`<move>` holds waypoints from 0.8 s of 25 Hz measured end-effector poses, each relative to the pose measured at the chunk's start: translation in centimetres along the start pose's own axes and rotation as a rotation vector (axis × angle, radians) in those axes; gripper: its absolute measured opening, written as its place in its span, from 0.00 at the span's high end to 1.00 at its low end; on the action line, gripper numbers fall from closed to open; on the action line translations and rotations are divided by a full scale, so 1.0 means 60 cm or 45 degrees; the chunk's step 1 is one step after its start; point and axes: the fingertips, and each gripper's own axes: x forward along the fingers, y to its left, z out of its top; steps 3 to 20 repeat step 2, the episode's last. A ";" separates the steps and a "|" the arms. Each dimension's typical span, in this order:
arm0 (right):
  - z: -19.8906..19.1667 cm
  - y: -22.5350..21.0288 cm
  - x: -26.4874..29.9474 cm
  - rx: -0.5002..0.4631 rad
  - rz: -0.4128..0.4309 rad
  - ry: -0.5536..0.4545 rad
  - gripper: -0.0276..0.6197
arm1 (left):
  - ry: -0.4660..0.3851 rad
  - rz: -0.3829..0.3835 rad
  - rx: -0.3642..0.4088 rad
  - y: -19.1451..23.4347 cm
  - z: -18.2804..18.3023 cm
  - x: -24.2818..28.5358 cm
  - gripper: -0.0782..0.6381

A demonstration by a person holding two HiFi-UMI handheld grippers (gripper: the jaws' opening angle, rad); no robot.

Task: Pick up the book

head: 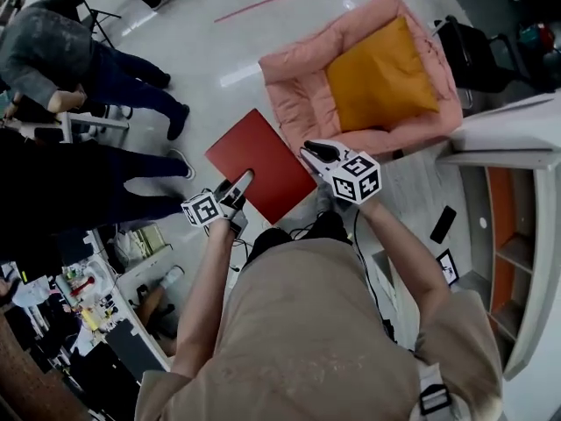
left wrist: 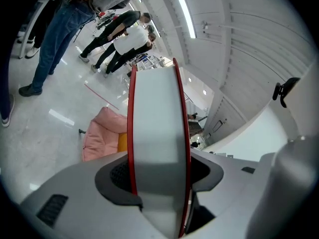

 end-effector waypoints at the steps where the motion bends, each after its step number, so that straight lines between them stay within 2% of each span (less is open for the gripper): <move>1: 0.002 0.011 -0.002 0.009 0.011 -0.002 0.85 | -0.003 0.005 -0.005 -0.004 0.001 -0.008 0.52; 20: 0.004 0.023 -0.005 0.018 0.022 -0.004 0.85 | -0.006 0.013 -0.010 -0.009 0.001 -0.017 0.52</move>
